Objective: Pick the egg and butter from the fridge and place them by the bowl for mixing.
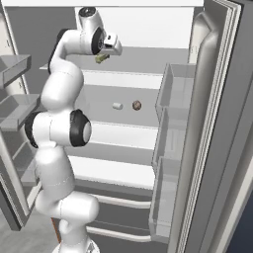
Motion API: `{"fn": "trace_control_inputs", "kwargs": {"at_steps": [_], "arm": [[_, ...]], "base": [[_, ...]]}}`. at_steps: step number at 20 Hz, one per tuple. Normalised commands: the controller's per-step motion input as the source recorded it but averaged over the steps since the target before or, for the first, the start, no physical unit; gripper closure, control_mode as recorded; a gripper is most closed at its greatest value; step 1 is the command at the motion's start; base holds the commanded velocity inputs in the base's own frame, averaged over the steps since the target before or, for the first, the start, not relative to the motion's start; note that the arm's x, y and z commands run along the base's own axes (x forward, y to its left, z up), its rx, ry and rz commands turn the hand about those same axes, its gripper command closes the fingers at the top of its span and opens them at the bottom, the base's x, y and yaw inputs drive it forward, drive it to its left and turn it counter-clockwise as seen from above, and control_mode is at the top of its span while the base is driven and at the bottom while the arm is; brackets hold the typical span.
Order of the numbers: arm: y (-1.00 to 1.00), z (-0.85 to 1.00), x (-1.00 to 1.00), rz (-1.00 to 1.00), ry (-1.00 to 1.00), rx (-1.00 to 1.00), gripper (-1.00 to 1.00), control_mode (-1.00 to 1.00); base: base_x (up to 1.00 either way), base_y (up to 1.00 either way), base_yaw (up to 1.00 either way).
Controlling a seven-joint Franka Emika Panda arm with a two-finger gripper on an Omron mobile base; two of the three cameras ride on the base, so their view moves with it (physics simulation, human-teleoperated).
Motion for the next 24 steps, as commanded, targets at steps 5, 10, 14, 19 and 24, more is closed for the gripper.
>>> {"fn": "trace_control_inputs", "kwargs": {"at_steps": [5,10,14,19,24], "arm": [[-0.22,0.0,-0.6,0.02,-0.37,0.01,1.0,-1.0],[-0.1,0.19,-0.98,0.0,-0.21,0.0,1.0,-1.0],[0.0,0.16,-1.0,0.0,-0.06,0.0,1.0,-1.0],[-0.05,0.31,-1.0,0.0,0.13,0.01,1.0,-1.0],[-0.09,-0.03,-1.0,0.0,0.22,0.06,1.0,-1.0]], "base": [[0.0,0.0,0.0],[0.0,0.0,0.0],[0.0,0.0,0.0],[0.0,0.0,0.0],[0.0,0.0,0.0]]}}
